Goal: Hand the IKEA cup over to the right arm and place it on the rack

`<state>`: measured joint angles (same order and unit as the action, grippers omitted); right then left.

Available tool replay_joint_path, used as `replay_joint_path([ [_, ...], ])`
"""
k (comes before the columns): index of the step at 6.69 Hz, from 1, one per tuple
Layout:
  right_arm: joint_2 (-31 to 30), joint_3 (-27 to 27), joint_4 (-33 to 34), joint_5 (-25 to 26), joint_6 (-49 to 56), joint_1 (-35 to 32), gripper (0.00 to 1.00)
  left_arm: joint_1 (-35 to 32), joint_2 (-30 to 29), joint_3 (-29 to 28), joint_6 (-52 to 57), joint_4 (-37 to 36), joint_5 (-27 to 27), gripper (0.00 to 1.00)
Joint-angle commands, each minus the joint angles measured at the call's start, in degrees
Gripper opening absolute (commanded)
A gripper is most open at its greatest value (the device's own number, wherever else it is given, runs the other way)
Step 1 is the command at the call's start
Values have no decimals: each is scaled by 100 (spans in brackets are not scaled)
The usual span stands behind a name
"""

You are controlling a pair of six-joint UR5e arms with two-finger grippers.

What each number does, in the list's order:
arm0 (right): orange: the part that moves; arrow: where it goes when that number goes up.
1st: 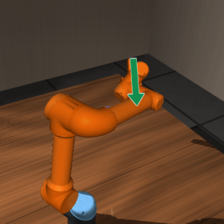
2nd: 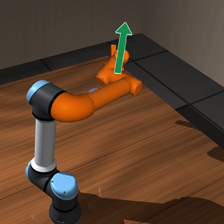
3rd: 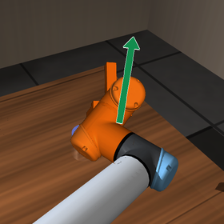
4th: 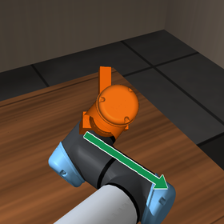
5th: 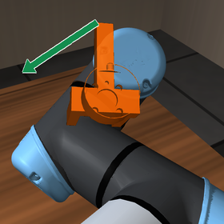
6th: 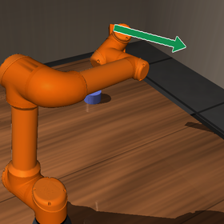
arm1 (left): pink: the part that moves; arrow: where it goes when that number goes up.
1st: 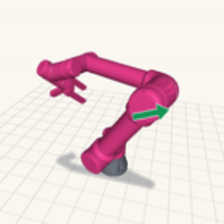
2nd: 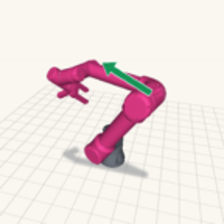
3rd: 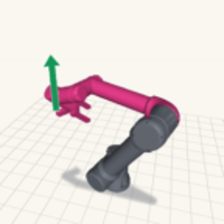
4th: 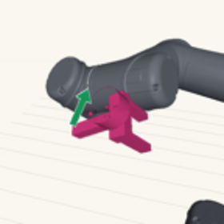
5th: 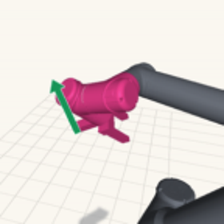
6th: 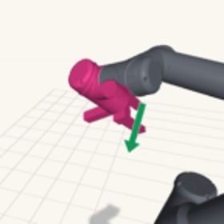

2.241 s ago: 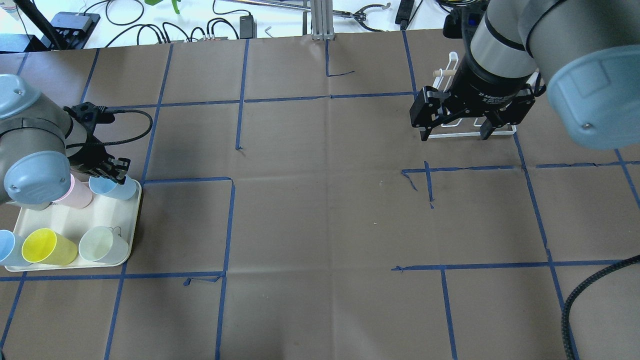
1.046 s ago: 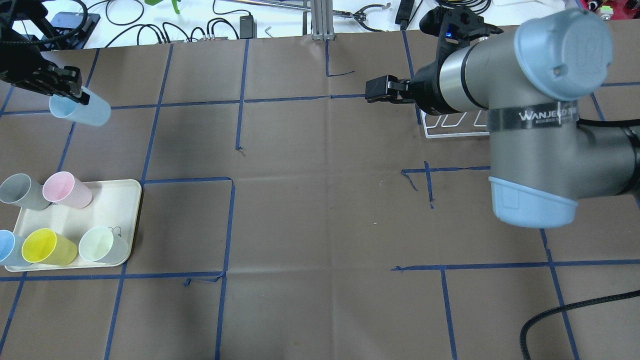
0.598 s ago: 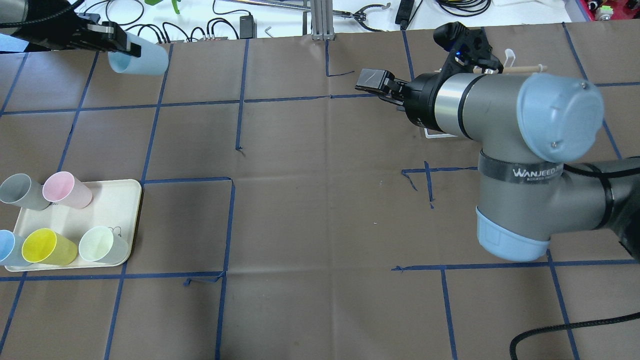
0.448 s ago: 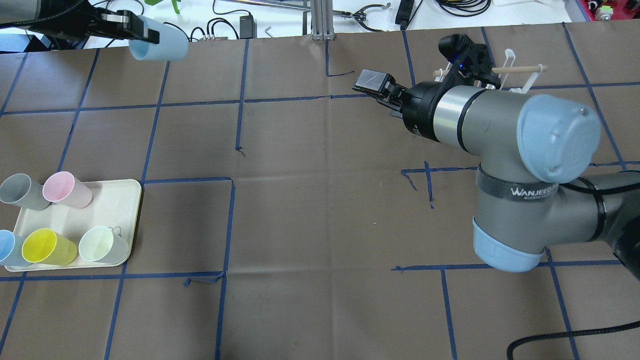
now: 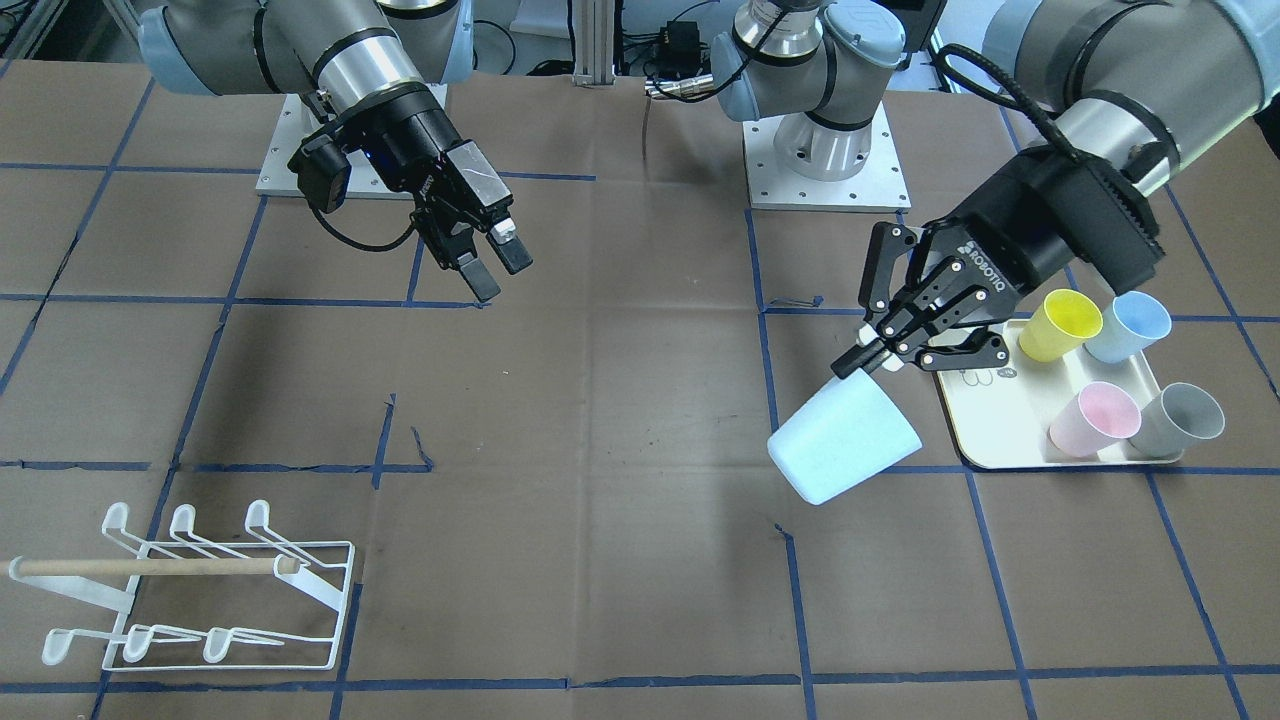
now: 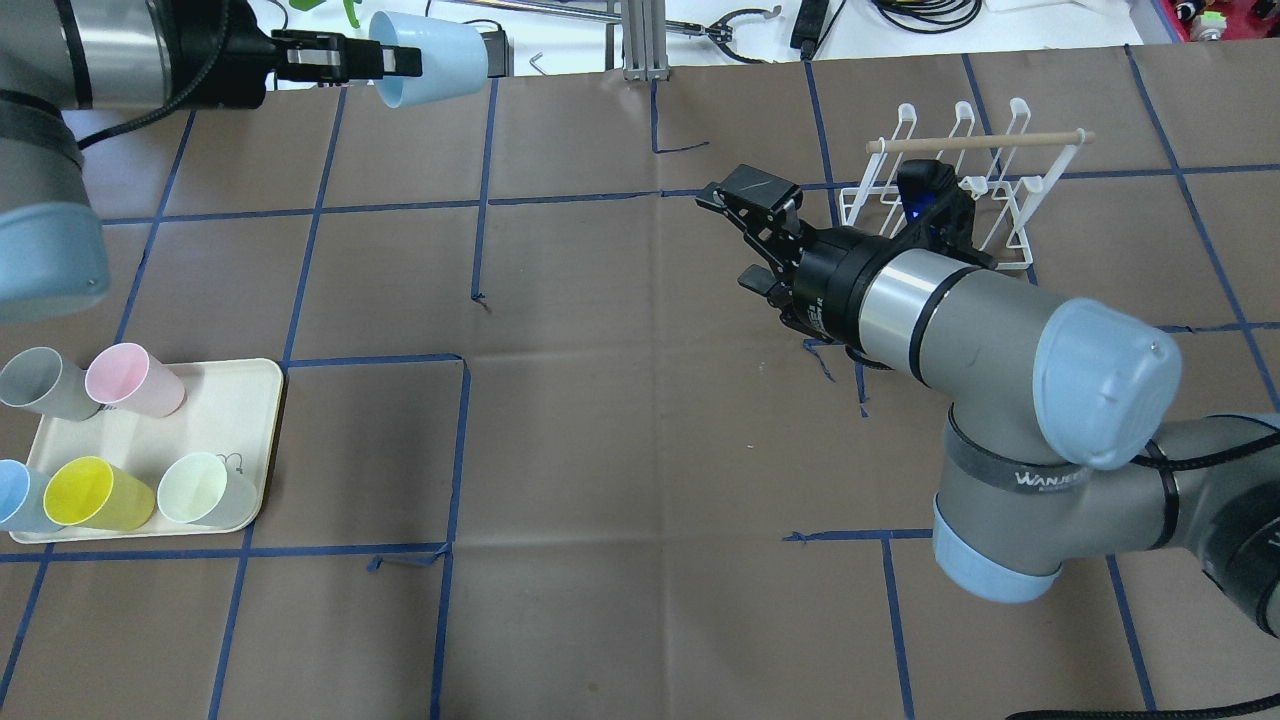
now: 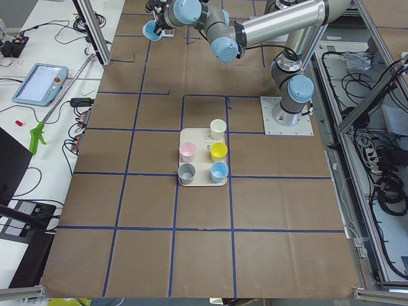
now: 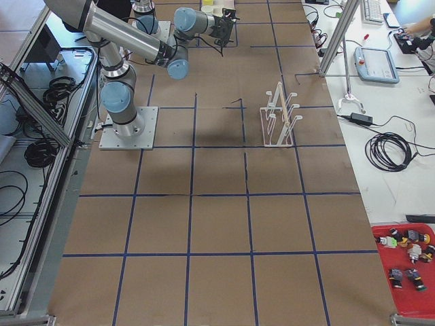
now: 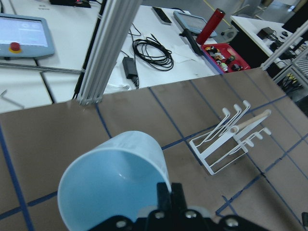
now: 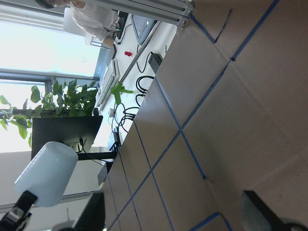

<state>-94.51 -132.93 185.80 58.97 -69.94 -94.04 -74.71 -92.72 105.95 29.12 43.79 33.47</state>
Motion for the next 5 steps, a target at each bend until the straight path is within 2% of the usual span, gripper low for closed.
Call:
replay_joint_path([
  [1, -6, -468, 1032, -35, -1920, -9, 100, -183, -87, 1168, -20, -2030, -603, 0],
  [4, -15, -409, 967, 279, -2085, -70, 100, -753, -97, 2173, -291, -3950, -587, 0],
  [5, -15, -296, 958, 316, -2129, -210, 100, -869, -97, 2263, -849, -4505, -535, 0],
])
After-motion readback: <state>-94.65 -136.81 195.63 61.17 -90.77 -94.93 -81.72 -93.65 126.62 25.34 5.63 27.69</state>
